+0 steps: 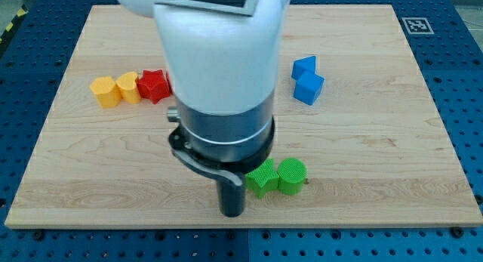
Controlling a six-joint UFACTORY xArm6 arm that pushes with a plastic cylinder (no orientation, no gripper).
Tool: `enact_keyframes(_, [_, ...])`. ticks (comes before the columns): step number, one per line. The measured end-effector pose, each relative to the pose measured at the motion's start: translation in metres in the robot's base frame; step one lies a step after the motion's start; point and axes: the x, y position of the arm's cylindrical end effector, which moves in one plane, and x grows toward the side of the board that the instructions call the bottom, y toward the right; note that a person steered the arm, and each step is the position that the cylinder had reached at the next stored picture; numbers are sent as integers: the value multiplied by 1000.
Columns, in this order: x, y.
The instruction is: Place the green circle below the blue cube
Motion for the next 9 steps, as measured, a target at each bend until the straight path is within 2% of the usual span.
enact_keyframes(2, [0, 50])
enact_keyframes(5, [0, 74])
enact_keyframes(9, [-21, 64])
